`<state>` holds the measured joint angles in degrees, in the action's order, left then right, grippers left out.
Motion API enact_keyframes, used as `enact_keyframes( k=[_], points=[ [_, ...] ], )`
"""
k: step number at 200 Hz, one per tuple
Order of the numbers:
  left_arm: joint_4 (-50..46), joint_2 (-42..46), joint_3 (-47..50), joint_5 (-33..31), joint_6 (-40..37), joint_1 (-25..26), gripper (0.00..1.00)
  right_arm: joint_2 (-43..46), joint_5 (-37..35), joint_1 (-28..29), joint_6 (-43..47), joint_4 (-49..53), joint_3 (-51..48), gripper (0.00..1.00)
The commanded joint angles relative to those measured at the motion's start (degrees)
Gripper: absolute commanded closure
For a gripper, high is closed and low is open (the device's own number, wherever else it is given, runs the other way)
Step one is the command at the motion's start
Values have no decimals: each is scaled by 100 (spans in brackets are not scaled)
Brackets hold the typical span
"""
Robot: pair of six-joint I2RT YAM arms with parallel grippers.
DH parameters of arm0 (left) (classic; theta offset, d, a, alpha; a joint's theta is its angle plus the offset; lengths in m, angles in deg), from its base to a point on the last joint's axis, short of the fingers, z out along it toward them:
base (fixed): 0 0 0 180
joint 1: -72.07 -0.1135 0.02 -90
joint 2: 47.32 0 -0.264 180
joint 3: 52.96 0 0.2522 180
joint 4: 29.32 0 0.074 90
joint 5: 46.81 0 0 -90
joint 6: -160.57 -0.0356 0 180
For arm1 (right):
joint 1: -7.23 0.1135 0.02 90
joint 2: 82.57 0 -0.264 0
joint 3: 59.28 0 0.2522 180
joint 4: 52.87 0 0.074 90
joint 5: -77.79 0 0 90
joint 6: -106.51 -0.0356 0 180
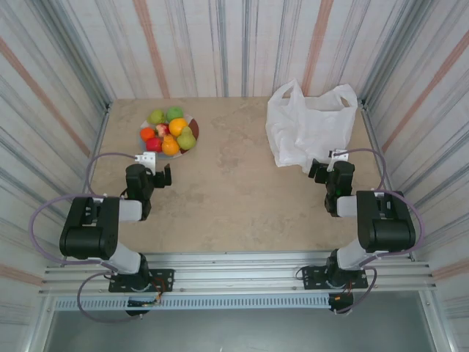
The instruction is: Place the fruits into the plastic bag
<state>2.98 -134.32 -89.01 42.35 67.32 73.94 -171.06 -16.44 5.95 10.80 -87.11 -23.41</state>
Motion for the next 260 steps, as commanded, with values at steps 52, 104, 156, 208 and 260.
enact_keyframes(
  k=[52,104,156,208,260],
  points=[
    [-62,51,-110,84,-64,-16,1,0,54,-33,8,-16,30,1],
    [-62,52,-110,84,-69,-15,1,4,54,-32,6,-20,31,1],
    [-78,41,-126,84,-63,-17,1,1,63,-37,1,-15,30,1],
    [-354,352,-170,-288,98,-32,1,224,-320,21,-55,173,64,1],
    [-2404,2339,-496,-1805,1329,-30,1,2372,-1142,-434,-1246,2292,362,1]
  ],
)
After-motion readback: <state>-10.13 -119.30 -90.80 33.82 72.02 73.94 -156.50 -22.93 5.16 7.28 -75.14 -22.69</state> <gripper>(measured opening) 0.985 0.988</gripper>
